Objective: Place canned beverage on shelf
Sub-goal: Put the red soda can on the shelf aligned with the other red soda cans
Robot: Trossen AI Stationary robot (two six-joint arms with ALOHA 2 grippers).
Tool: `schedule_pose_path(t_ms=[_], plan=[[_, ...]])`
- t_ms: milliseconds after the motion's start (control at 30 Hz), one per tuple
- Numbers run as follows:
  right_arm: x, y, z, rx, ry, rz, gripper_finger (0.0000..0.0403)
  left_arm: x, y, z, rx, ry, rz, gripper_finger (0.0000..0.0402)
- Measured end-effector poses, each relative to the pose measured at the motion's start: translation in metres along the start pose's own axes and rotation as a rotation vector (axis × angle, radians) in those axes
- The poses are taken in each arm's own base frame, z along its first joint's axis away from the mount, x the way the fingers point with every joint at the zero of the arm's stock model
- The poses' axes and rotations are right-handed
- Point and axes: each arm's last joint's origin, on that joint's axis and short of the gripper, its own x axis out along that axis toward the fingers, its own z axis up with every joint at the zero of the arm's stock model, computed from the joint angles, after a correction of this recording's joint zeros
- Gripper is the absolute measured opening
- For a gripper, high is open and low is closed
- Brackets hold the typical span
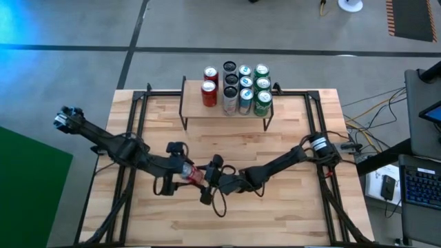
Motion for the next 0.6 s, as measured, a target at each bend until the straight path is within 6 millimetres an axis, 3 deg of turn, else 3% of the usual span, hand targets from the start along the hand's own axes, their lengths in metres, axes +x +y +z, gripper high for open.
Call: schedule_pose_path(t_ms=[133, 267, 600], plan=[[-0.007, 0.000, -0.006, -0.002, -0.107, -0.082, 0.0272, -0.017, 0.005, 0.001, -0.006, -0.055, 0.030, 0.0387], [-0.017, -0.004, -0.011, 0.036, -0.240, -0.022, 0.0273, -0.030, 0.007, -0.011, -0.016, -0.163, 0.056, 0.0397], [-0.024, -0.019, -0.019, 0.107, -0.347, 0.140, 0.0276, -0.007, 0.010, -0.051, -0.018, -0.419, -0.014, 0.0393]])
